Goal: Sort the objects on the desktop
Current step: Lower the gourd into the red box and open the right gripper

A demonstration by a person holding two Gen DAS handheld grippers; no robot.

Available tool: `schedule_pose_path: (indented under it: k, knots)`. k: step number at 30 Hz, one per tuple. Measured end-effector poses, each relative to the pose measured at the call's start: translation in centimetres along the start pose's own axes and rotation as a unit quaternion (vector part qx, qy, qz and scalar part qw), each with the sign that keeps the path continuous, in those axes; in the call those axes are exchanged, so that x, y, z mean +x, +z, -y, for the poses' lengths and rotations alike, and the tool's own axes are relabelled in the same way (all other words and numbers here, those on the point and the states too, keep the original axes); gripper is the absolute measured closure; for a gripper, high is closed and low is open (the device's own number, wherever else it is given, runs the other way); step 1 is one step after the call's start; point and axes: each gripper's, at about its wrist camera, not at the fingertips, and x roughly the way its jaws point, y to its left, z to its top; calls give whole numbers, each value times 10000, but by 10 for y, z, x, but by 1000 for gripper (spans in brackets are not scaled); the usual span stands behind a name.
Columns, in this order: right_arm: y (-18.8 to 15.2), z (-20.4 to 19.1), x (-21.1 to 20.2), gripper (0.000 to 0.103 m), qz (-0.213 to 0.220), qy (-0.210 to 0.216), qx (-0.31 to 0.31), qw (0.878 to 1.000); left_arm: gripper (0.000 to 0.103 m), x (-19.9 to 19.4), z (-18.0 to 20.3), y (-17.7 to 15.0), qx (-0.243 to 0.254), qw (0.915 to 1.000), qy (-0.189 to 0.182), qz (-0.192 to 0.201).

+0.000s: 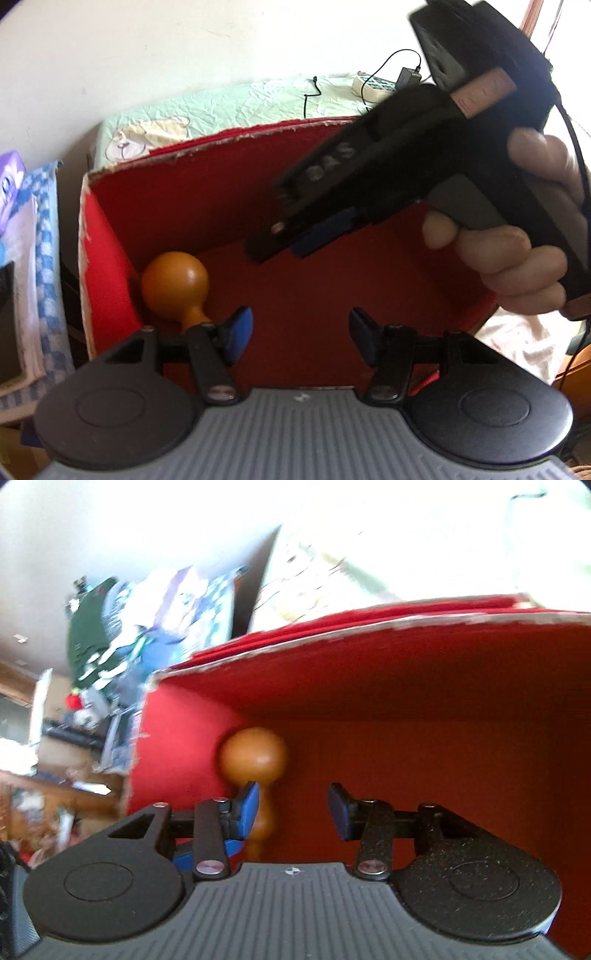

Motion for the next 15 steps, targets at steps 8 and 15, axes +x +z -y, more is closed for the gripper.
schedule_pose_path:
  k: [8,15]
  knots:
    - [-5,16,-10,68,917,92,702,9933,43,-1,1,16,-95,9998,-149,100]
    - [-15,26,-23,73,1604,626,987,9801,43,-3,18,15,-170,9992,25,369]
